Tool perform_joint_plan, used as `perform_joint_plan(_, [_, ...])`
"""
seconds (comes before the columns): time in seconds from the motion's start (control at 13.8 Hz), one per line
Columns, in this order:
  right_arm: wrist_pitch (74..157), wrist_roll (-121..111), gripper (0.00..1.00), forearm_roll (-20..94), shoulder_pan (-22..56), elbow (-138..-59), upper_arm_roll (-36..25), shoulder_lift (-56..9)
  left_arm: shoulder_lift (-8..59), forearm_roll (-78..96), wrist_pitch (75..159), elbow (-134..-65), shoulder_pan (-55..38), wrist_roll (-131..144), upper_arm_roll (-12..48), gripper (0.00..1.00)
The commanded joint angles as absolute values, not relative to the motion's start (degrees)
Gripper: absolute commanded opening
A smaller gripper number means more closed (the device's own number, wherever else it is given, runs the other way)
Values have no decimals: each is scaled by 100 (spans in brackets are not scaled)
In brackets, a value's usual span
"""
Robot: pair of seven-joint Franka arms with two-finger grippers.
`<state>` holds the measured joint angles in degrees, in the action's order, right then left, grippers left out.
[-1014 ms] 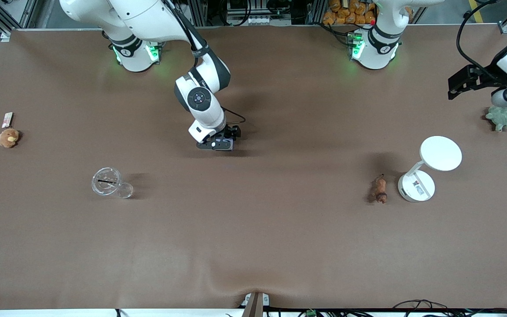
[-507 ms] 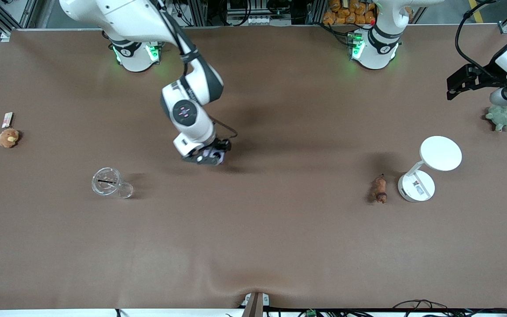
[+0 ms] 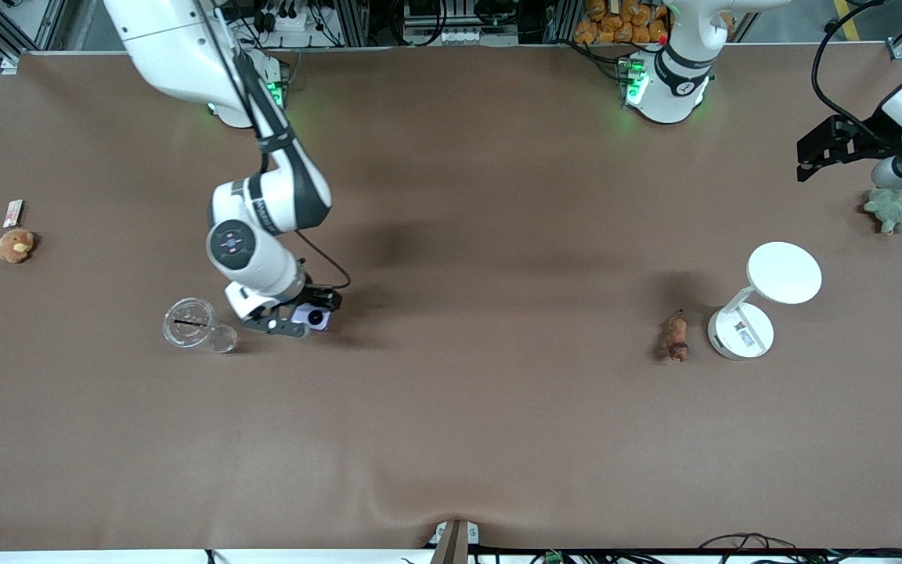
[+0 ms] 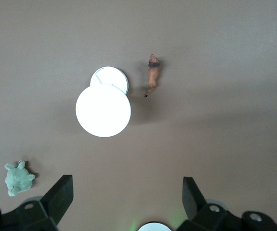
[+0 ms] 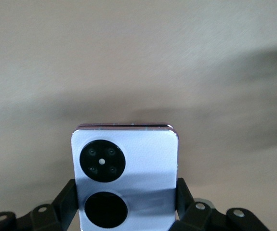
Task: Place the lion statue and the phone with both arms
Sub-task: 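Carry the white phone to the glass cup with the right gripper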
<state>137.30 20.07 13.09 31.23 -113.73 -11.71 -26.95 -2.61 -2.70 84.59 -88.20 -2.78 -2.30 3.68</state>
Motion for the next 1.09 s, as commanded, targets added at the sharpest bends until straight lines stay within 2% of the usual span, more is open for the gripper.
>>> perform_joint_plan(0.0, [13746,1513,0,1222,2770,-11382,-1099,-2715,-334,-149,8420,-8824,-211,-378,396,100])
perform_joint_plan(0.36, [14299,1485,0,1222,2672,-11355,-1107,-3075,-334,18,8341,-8824,-202,-299,360,100])
perform_joint_plan(0.87, [14441,1485,0,1204,2646,-11250,-1116,-3322,-325,18,8341,-8815,-202,-290,352,100])
perform_joint_plan(0.94, [14440,1485,26,1213,2619,-11224,-1116,-3322,-316,18,8341,-8824,-211,-290,352,100])
perform_joint_plan(1.01, [14440,1511,99,1222,2576,-11171,-1116,-3331,-299,9,8341,-8816,-211,-290,360,100])
